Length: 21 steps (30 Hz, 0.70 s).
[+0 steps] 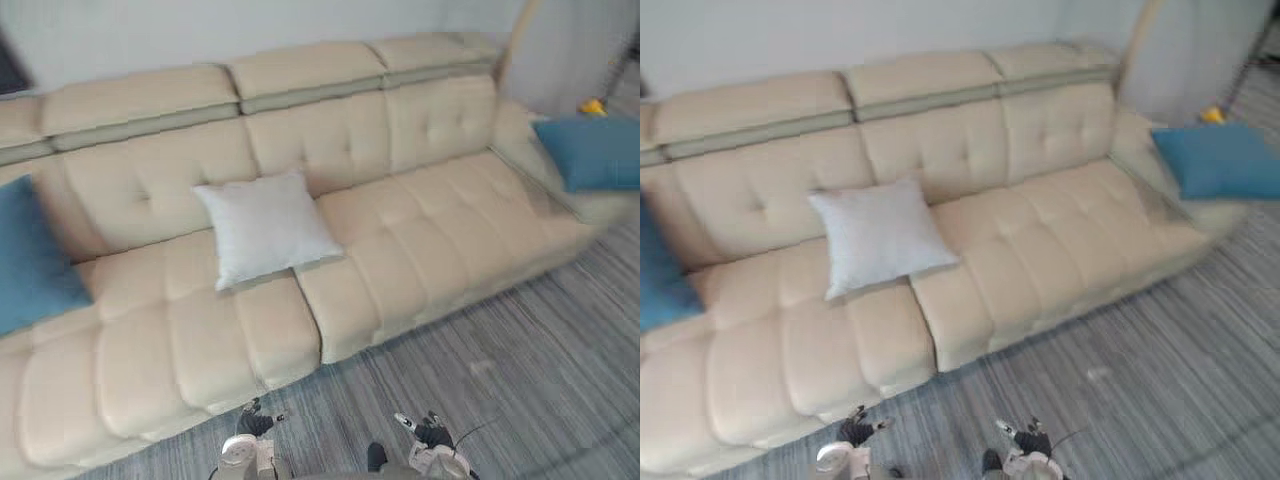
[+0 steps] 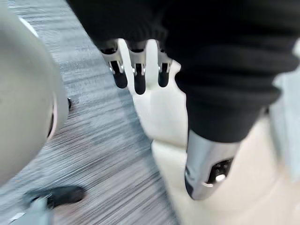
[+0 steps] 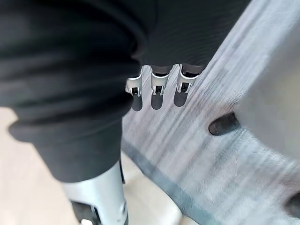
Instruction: Pick up cushions and gather them together orderly.
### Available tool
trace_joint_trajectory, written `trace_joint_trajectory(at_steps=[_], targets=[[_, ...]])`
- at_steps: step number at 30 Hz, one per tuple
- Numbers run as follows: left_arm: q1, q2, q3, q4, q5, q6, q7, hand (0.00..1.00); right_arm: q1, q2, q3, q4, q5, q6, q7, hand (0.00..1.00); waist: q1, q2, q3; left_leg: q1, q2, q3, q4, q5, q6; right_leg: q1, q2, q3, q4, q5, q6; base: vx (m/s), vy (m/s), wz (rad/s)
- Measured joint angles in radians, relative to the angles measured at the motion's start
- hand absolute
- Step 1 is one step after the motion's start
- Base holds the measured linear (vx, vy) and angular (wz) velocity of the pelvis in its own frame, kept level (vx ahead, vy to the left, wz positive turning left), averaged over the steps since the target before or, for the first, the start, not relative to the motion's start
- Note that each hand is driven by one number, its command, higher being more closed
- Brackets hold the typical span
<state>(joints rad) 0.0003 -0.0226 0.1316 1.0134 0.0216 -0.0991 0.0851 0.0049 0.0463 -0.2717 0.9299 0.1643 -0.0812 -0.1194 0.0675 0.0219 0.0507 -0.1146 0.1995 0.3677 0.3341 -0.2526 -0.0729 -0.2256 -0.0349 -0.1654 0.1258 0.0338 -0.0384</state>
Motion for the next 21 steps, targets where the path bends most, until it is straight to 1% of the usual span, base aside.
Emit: trace_joint_trajectory(at_steps=[1, 2, 3, 4, 5, 7, 9, 10, 11, 12, 13, 14, 15, 16, 17, 18, 19, 20, 21], targets=[[-0.010, 0.002, -0.003, -0.001, 0.000, 0.000, 0.000, 0.00, -0.004, -0.012, -0.001, 0.003, -0.005, 0.001, -0.001, 0.00, -0.002, -0.013, 0.000, 0.018, -0.009, 0.036, -0.009, 0.000, 0.000, 0.002, -0.030, -0.141, 0.026, -0.040, 0.000, 0.10, -0.109, -1.29], [-0.031, 0.001, -0.006, -0.002, 0.000, 0.000, 0.000, 0.00, -0.004, -0.036, -0.007, 0.004, -0.010, 0.000, -0.001, 0.00, -0.011, 0.009, 0.014, 0.037, -0.004, 0.058, -0.009, 0.000, 0.000, 0.007, -0.051, -0.227, 0.050, -0.044, -0.003, 0.09, -0.063, -0.66], [-0.038, 0.003, -0.010, -0.002, 0.000, -0.001, 0.000, 0.00, -0.001, -0.042, -0.010, 0.005, -0.010, 0.001, -0.003, 0.00, -0.012, 0.016, 0.018, 0.044, -0.004, 0.059, -0.010, 0.000, 0.000, 0.008, -0.053, -0.244, 0.059, -0.048, -0.006, 0.07, -0.052, -0.49], [-0.048, 0.003, -0.015, -0.003, 0.000, -0.002, 0.000, 0.00, 0.009, -0.053, -0.018, 0.010, -0.011, 0.001, -0.004, 0.00, -0.011, 0.022, 0.022, 0.064, -0.013, 0.057, -0.017, 0.000, -0.001, 0.012, -0.050, -0.235, 0.073, -0.059, -0.006, 0.08, -0.054, -0.49], [-0.046, 0.006, -0.018, -0.003, 0.000, -0.005, 0.000, 0.00, 0.015, -0.067, -0.028, 0.034, -0.012, 0.001, -0.006, 0.00, -0.010, 0.030, 0.022, 0.083, -0.017, 0.050, -0.023, 0.001, -0.002, 0.016, -0.042, -0.206, 0.089, -0.080, -0.003, 0.08, -0.086, -0.52], [-0.040, 0.018, -0.045, -0.001, 0.005, -0.004, -0.001, 0.00, 0.023, -0.071, -0.038, 0.055, -0.012, 0.002, -0.007, 0.00, -0.016, 0.037, 0.021, 0.080, -0.006, 0.019, 0.024, 0.004, -0.008, 0.014, -0.042, -0.200, 0.116, -0.119, -0.003, 0.07, -0.099, -0.19], [-0.040, 0.017, -0.042, -0.002, 0.010, -0.003, 0.000, 0.00, 0.038, -0.077, -0.040, 0.066, -0.009, 0.001, -0.009, 0.00, -0.021, 0.028, 0.033, 0.016, 0.035, -0.024, 0.203, 0.007, -0.004, 0.026, -0.038, -0.199, 0.147, -0.156, -0.008, 0.07, -0.126, 0.04], [-0.033, 0.017, -0.041, -0.002, 0.015, -0.001, -0.001, 0.00, 0.038, -0.080, -0.038, 0.066, -0.009, 0.001, -0.010, 0.00, -0.021, 0.031, 0.045, -0.038, 0.065, -0.062, 0.346, 0.034, 0.039, 0.050, -0.026, -0.201, 0.153, -0.176, -0.007, 0.09, -0.131, -0.03], [-0.018, 0.016, -0.040, -0.003, 0.015, -0.001, -0.001, 0.00, 0.040, -0.073, -0.035, 0.065, -0.007, 0.001, -0.012, 0.00, -0.019, 0.025, 0.065, -0.094, 0.086, -0.112, 0.495, 0.101, 0.082, 0.090, -0.016, -0.191, 0.153, -0.196, -0.021, 0.10, -0.093, -0.09], [-0.008, 0.015, -0.036, -0.020, 0.016, -0.001, -0.001, 0.00, 0.042, -0.066, -0.033, 0.062, -0.006, 0.001, -0.015, 0.00, -0.012, 0.013, 0.076, -0.127, 0.086, -0.148, 0.558, 0.111, 0.089, 0.103, -0.012, -0.183, 0.154, -0.207, -0.026, 0.10, -0.052, -0.28], [-0.004, 0.019, -0.033, -0.036, 0.015, -0.002, -0.001, 0.00, 0.039, -0.062, -0.031, 0.056, -0.004, 0.001, -0.019, 0.00, -0.004, 0.009, 0.077, -0.159, 0.062, -0.183, 0.590, 0.063, 0.064, 0.107, -0.013, -0.159, 0.163, -0.220, -0.035, 0.10, -0.015, -0.53], [0.000, 0.016, -0.033, -0.050, 0.014, -0.001, -0.001, 0.00, 0.029, -0.059, -0.029, 0.030, -0.004, 0.002, -0.019, 0.00, 0.000, 0.010, 0.080, -0.200, 0.019, -0.212, 0.562, 0.019, 0.036, 0.103, -0.013, -0.131, 0.163, -0.224, -0.039, 0.10, -0.001, -0.60], [0.001, 0.013, -0.033, -0.057, 0.014, -0.001, -0.001, 0.00, 0.025, -0.056, -0.029, 0.023, -0.004, 0.000, -0.019, 0.00, 0.000, 0.010, 0.083, -0.209, 0.000, -0.219, 0.528, 0.010, 0.031, 0.103, -0.013, -0.116, 0.162, -0.224, -0.038, 0.12, 0.028, -0.68], [0.004, 0.007, -0.032, -0.067, 0.014, -0.002, 0.000, 0.00, 0.017, -0.052, -0.027, 0.023, -0.005, 0.000, -0.020, 0.00, 0.006, 0.011, 0.084, -0.219, -0.034, -0.223, 0.445, 0.001, 0.029, 0.103, -0.012, -0.090, 0.160, -0.226, -0.035, 0.15, 0.068, -0.70], [0.005, 0.004, -0.030, -0.073, 0.014, -0.002, -0.001, 0.00, 0.015, -0.047, -0.024, 0.022, -0.005, 0.000, -0.023, 0.00, 0.017, 0.011, 0.083, -0.224, -0.082, -0.246, 0.328, -0.002, 0.026, 0.104, -0.011, -0.058, 0.161, -0.232, -0.028, 0.16, 0.091, -0.71], [0.005, 0.000, -0.030, -0.077, 0.014, -0.002, -0.001, 0.00, 0.014, -0.047, -0.020, 0.020, -0.005, 0.000, -0.024, 0.00, 0.023, 0.012, 0.082, -0.225, -0.100, -0.261, 0.279, 0.000, 0.019, 0.103, -0.010, -0.044, 0.162, -0.234, -0.023, 0.19, 0.127, -0.84], [0.005, -0.008, -0.030, -0.081, 0.013, -0.003, -0.003, 0.00, 0.013, -0.047, -0.018, 0.014, -0.006, 0.000, -0.028, 0.00, 0.039, 0.017, 0.079, -0.217, -0.133, -0.310, 0.172, 0.009, 0.005, 0.095, 0.001, -0.006, 0.166, -0.240, -0.016, 0.26, 0.195, -1.10], [0.013, -0.013, -0.030, -0.083, 0.012, -0.004, -0.004, 0.00, 0.015, -0.045, -0.017, 0.001, -0.007, 0.000, -0.030, 0.00, 0.055, 0.032, 0.065, -0.212, -0.141, -0.363, 0.100, 0.035, 0.017, 0.077, 0.031, 0.040, 0.183, -0.254, -0.001, 0.29, 0.214, -1.26], [0.014, -0.014, -0.030, -0.082, 0.010, -0.003, -0.005, 0.00, 0.015, -0.036, -0.014, -0.001, -0.007, 0.001, -0.030, 0.00, 0.058, 0.032, 0.059, -0.206, -0.144, -0.361, 0.105, 0.053, 0.034, 0.070, 0.036, 0.070, 0.201, -0.264, 0.007, 0.26, 0.186, -1.28]])
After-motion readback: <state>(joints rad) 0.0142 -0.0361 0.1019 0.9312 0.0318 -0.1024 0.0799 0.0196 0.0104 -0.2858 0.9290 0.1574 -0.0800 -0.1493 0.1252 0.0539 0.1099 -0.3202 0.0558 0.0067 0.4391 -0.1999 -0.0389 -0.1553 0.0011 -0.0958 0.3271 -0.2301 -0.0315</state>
